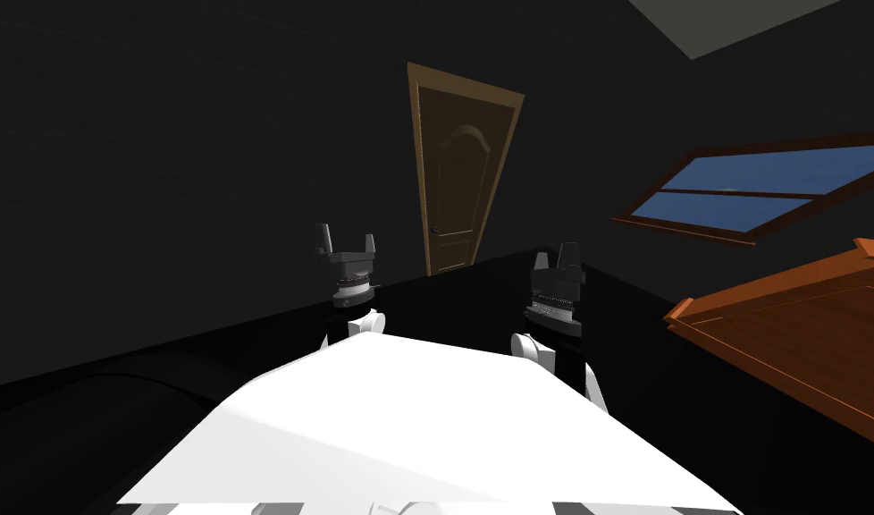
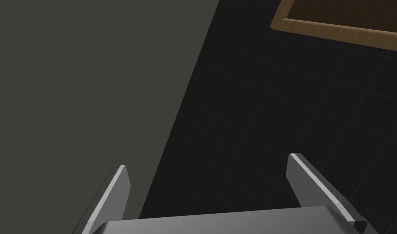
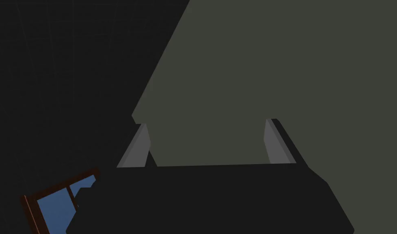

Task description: Pull the door open

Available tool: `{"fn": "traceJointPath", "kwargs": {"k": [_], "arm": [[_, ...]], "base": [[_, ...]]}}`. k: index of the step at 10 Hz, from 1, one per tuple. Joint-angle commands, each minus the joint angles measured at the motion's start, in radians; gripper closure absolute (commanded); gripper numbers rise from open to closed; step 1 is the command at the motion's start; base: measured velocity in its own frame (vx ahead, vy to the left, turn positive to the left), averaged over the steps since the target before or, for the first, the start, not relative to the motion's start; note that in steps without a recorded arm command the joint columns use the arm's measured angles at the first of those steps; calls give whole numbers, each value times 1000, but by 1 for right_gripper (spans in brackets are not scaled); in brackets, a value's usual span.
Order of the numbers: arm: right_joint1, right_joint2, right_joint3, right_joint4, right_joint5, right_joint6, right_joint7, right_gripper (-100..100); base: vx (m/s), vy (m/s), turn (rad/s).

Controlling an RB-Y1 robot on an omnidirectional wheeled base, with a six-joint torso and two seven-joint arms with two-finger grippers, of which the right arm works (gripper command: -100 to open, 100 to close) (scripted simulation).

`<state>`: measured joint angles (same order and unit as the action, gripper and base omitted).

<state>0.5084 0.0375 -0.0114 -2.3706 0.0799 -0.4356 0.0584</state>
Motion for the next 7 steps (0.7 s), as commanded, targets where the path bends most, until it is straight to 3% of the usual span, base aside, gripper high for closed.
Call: {"fn": "traceJointPath", "kwargs": {"k": [1, 7], "arm": [[-12, -14, 9, 29, -4, -9, -7, -100], [-66, -64, 49, 158, -22, -51, -39, -100]], "base": [[33, 35, 23], [107, 41, 1]]}}
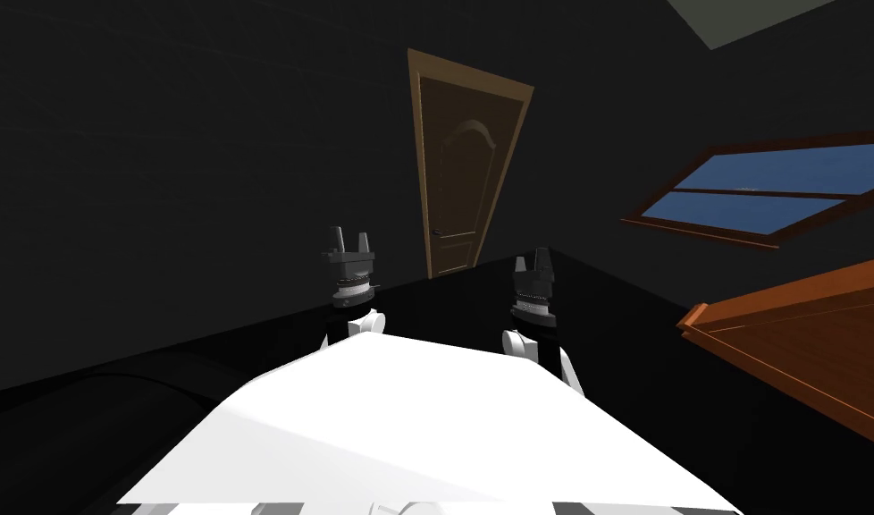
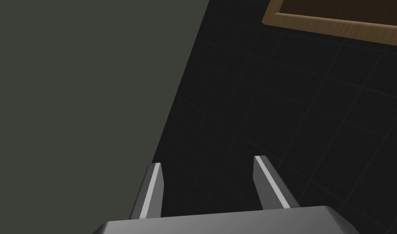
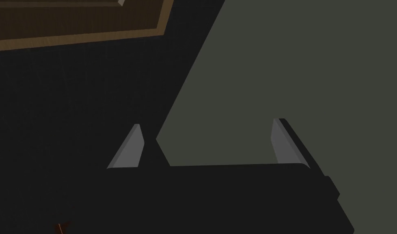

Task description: Pull the door open

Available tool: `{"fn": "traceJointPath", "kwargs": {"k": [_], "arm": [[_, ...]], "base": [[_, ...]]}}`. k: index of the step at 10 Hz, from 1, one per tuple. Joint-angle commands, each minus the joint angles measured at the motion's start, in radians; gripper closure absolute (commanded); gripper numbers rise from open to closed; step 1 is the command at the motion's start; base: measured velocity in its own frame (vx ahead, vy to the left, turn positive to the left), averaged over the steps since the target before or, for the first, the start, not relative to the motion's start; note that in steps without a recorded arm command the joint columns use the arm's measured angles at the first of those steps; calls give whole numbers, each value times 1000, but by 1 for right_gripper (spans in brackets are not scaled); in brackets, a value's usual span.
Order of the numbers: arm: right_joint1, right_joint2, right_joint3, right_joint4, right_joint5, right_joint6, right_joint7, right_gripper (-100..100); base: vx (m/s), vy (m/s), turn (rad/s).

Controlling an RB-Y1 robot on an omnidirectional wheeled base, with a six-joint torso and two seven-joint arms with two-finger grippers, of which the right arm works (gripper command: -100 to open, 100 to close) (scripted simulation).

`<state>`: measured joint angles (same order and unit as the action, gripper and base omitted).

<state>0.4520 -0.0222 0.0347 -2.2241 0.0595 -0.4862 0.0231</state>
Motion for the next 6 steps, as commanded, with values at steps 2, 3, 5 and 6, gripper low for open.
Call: {"fn": "traceJointPath", "kwargs": {"k": [2, 3, 5, 6], "arm": [[-32, -24, 19, 64, -9, -17, -16, -100], [-40, -31, 26, 85, -12, -24, -21, -100], [-58, -45, 38, 126, -18, -37, -32, -100], [-66, -52, 45, 146, -21, -43, -37, -100]], "base": [[83, 54, 3], [106, 58, 3], [101, 34, 4], [86, 36, 4]]}}
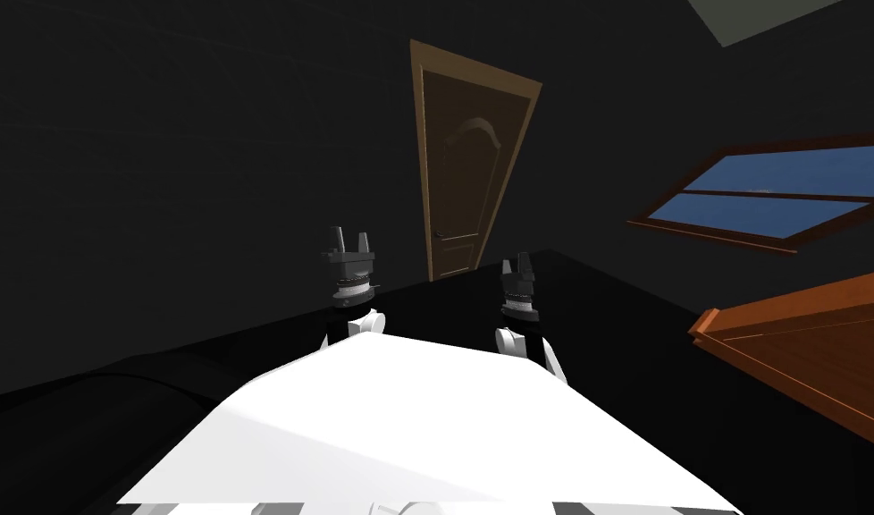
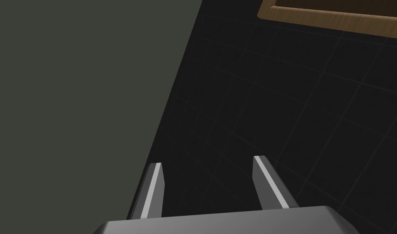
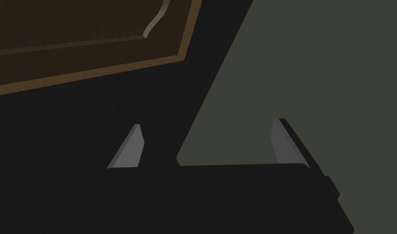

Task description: Pull the door open

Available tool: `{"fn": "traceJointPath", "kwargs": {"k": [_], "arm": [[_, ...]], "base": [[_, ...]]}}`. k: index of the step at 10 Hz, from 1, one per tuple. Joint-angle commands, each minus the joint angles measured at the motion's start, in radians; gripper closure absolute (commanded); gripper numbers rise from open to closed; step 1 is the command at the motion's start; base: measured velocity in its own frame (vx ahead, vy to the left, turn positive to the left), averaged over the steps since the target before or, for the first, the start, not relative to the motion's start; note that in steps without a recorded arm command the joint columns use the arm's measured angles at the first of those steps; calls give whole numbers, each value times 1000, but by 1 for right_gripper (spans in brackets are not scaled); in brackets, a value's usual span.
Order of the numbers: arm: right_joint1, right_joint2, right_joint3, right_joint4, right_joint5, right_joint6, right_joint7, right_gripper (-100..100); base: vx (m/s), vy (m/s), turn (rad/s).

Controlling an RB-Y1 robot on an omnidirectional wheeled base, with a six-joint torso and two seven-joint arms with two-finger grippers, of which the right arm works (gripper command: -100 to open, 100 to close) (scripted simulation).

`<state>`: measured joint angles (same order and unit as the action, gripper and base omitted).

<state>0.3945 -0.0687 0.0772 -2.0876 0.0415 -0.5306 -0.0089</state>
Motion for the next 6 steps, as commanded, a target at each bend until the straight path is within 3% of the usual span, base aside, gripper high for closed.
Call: {"fn": "traceJointPath", "kwargs": {"k": [1, 6], "arm": [[-17, -12, 9, 31, -5, -6, -10, -100], [-67, -51, 46, 150, -22, -44, -39, -100]], "base": [[89, 37, 2], [89, 49, 4]]}}
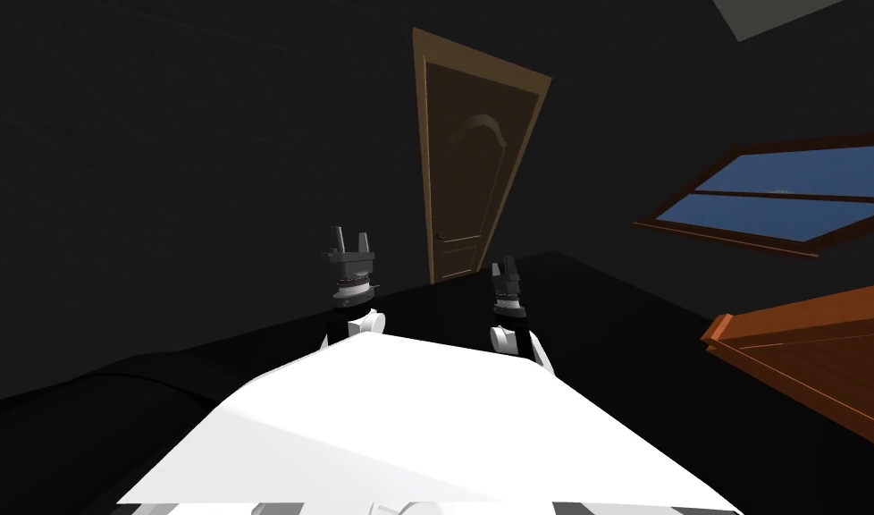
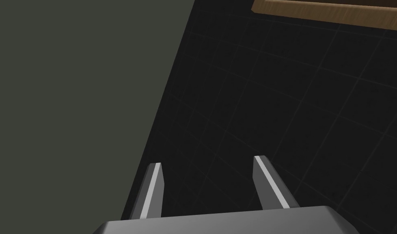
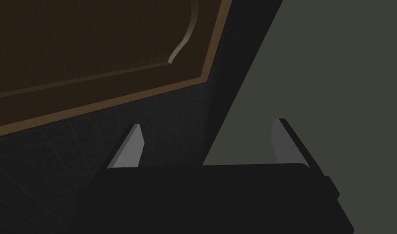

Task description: Pull the door open

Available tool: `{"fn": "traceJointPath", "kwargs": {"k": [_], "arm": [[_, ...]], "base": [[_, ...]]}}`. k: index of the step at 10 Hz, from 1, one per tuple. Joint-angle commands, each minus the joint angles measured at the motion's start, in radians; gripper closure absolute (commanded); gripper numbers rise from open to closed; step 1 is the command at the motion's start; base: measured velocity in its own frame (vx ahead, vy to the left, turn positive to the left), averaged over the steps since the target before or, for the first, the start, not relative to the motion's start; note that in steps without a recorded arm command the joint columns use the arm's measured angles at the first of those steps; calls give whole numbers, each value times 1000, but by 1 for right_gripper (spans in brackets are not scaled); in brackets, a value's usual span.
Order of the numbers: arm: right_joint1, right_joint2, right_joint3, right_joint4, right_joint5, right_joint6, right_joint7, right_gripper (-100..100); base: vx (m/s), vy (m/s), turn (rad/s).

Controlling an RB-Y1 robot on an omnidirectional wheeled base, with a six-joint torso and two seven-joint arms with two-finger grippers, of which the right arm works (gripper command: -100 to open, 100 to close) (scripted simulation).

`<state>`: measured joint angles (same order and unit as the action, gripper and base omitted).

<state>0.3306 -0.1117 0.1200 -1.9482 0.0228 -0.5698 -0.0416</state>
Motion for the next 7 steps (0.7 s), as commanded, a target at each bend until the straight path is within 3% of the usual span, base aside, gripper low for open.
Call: {"fn": "traceJointPath", "kwargs": {"k": [1, 7], "arm": [[-14, -16, 11, 35, -7, -13, -12, -100], [-80, -64, 60, 195, -29, -64, -52, -100]], "base": [[113, 40, 5], [97, 50, 4]]}}
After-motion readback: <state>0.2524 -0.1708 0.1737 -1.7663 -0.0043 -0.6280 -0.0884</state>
